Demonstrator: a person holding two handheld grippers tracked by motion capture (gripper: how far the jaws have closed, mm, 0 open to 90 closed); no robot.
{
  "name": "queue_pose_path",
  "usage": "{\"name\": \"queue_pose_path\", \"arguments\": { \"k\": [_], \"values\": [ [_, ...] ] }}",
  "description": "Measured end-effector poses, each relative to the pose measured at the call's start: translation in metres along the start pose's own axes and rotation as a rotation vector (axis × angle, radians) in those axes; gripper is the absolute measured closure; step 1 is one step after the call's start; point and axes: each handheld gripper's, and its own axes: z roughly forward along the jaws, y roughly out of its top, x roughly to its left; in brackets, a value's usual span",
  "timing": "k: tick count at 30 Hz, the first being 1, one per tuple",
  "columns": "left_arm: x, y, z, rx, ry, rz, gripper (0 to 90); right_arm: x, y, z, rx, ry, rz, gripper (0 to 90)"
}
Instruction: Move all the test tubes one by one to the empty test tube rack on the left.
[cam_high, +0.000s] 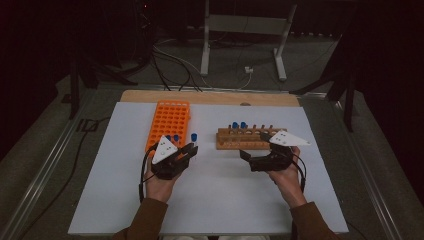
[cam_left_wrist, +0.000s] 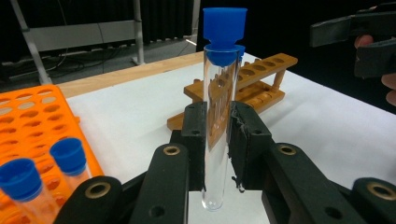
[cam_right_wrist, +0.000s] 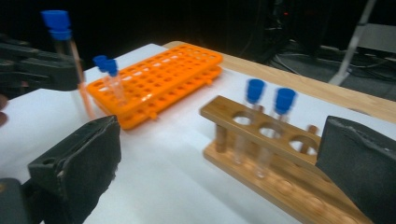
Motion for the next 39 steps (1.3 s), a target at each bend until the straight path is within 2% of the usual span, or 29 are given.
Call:
{"name": "queue_pose_path", "arguments": {
  "k": [9, 12, 18, 29, 39],
  "values": [
    [0.006, -0.003, -0.004, -0.012, 0.020, -0.001, 78.0, -0.015, -0.009, -0.010, -0.006, -0.056, 0.009, 0.0],
    [0.008, -0.002, -0.008, -0.015, 0.029, 0.006, 78.0, -0.017, -0.009, -0.013, -0.021, -0.060, 0.027, 0.0],
    [0.018, 0.001, -0.019, -0.041, 0.057, -0.016, 78.0, -0.022, -0.012, -0.017, -0.028, -0.072, 0.043, 0.0],
    [0.038, -0.001, -0.033, -0.074, 0.170, -0.051, 78.0, -0.024, -0.013, -0.021, -0.042, -0.072, 0.053, 0.0],
    [0.053, -0.009, -0.036, -0.079, 0.257, -0.067, 78.0, -0.025, -0.013, -0.022, -0.046, -0.071, 0.057, 0.0]
  ]
}}
